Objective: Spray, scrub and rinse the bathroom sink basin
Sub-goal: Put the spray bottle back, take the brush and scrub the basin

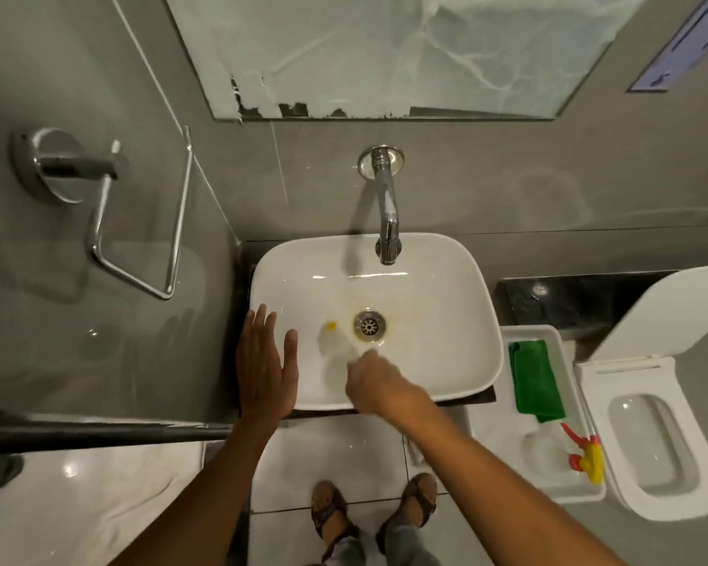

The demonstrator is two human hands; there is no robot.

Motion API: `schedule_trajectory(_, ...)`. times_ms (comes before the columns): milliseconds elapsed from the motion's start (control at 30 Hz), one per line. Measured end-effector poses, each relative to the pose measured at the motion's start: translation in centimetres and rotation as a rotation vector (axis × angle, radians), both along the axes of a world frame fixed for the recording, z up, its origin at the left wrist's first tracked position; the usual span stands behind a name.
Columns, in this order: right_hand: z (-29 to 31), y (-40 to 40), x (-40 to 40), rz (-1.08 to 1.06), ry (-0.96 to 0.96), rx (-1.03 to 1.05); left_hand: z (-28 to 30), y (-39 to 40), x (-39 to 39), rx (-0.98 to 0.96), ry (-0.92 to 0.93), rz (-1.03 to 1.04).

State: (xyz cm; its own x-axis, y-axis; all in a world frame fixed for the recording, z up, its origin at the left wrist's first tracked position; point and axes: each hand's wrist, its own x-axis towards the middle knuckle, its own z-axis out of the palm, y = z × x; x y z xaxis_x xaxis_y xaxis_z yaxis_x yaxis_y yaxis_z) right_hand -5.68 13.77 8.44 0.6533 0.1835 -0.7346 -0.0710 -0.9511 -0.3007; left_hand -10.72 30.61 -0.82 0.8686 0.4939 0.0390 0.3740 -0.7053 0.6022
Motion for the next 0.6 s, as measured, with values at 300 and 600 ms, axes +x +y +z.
schedule_trajectory(300,2.8,-7.1,3.4,-0.198,0.151,-0.183,-0.6,0.4,0.1,0.021,0.001,0.0)
schedule_trajectory(600,-1.2,3.4,4.9,-0.364,0.001,0.125,-0.9,0.4,0.3,0.033,-0.032,-0.001)
